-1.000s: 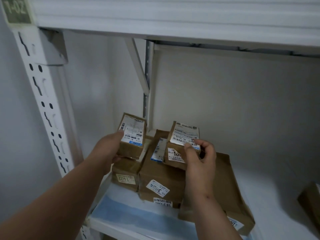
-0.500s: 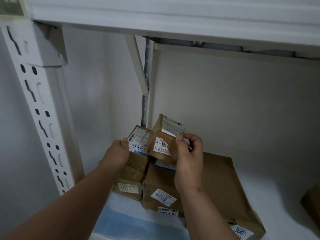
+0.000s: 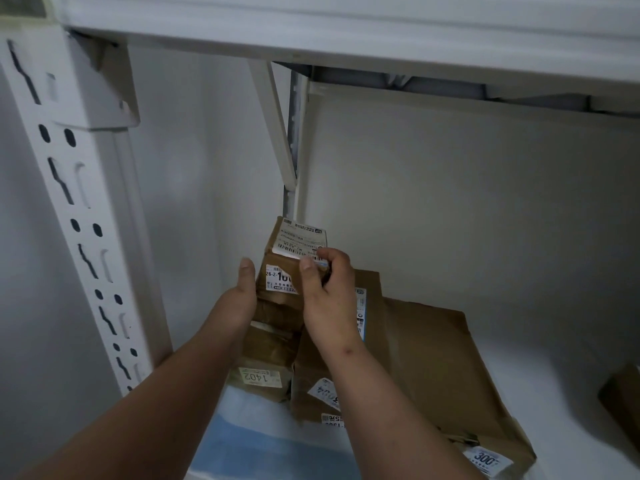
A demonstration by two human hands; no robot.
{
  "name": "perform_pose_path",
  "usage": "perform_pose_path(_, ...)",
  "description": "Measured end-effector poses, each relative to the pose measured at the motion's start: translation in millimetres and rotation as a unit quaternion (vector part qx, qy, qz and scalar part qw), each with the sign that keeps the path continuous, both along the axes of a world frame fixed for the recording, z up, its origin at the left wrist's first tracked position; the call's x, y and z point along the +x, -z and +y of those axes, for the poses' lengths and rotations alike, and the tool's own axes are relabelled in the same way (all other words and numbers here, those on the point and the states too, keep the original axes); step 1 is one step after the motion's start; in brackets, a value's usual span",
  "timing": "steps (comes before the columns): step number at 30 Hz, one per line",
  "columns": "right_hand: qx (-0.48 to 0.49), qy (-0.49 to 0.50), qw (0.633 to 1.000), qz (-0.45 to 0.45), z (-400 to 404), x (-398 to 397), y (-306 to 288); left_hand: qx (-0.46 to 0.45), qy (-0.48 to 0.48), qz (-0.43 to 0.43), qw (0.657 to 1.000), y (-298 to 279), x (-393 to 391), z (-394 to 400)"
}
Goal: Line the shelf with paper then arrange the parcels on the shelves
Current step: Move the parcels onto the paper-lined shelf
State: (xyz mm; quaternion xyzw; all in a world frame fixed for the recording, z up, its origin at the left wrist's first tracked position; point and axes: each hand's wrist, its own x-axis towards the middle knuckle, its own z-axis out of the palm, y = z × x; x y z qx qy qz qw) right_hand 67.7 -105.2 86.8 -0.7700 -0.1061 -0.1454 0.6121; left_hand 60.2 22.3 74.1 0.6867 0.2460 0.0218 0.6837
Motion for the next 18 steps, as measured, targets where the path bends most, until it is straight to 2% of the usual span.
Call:
perform_pose_path(3, -0.015, -0.010, 1.000, -0.005, 1, -1, 2, 0.001, 0.013, -0.009, 1.000, 0, -3, -1)
perform_pose_path(8, 0.038, -0.018, 0.999, 0.024, -10, -10, 9, 0.003, -0.001, -0.025, 1.000, -2, -11, -3)
perform_pose_path(10, 0.039, -0.003, 0.999, 0.037, -19, -14, 11, 0.070, -0.038, -0.045, 0.996, -2, -13, -6)
perform_pose_path(13, 0.020, 0.022, 0.999, 0.024, -33, -21, 13, 0.245, -0.126, -0.135, 0.952, -14, -20, -19)
perform_pose_path(16, -0.005, 0.049, 0.999, 0.023, -54, -27, 15, 0.312, -0.182, -0.256, 0.897, -28, -30, -45)
perform_pose_path(18, -0.011, 0.068, 0.997, 0.020, -73, -29, 15, 0.325, -0.181, -0.345, 0.862, -36, -35, -68)
